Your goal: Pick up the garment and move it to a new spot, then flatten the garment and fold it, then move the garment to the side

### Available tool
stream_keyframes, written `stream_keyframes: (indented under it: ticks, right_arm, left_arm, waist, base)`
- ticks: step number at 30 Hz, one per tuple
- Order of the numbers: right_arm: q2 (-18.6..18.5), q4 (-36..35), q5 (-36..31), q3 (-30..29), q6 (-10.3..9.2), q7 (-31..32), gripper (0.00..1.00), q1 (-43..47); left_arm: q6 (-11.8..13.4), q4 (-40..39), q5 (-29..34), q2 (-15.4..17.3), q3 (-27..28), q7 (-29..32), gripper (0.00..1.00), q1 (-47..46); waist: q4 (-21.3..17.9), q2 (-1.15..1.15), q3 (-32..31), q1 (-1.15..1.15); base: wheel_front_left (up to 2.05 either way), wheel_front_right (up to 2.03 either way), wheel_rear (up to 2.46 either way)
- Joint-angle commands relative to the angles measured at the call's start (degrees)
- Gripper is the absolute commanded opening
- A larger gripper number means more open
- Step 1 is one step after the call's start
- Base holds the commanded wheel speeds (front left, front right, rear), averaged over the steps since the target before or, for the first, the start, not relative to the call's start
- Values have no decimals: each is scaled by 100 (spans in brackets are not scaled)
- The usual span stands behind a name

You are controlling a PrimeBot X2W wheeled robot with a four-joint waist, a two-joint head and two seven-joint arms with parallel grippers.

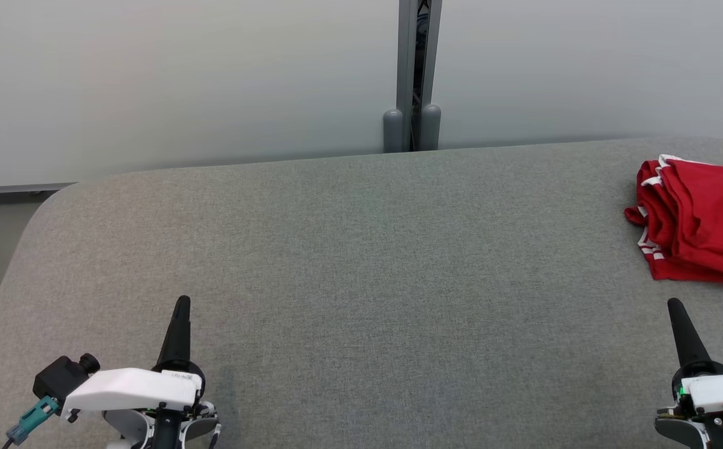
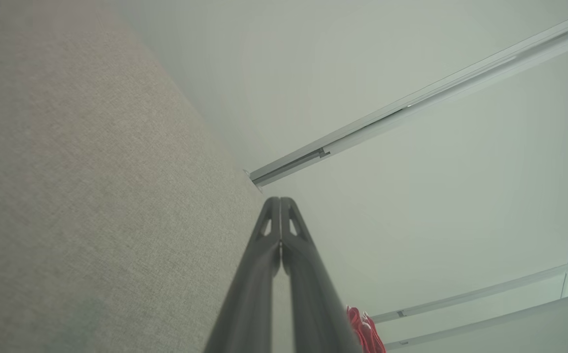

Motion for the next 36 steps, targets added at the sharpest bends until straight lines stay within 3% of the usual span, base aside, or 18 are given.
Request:
stream_keyframes:
  ticks: [1, 36]
  right_arm:
    - [-43, -38, 169, -67, 1, 66, 0, -135]
    - [-33, 104, 1845, -509, 0, 636, 0, -370]
  left_arm:
    - [-54, -14, -162, 29, 40, 39, 0, -166]
    - [-278, 247, -1841, 37, 106, 361, 0, -661]
  waist:
    - [1, 0, 3, 0]
    - [18, 0, 68, 0]
  base:
    - [0, 0, 0]
    - [0, 0, 0]
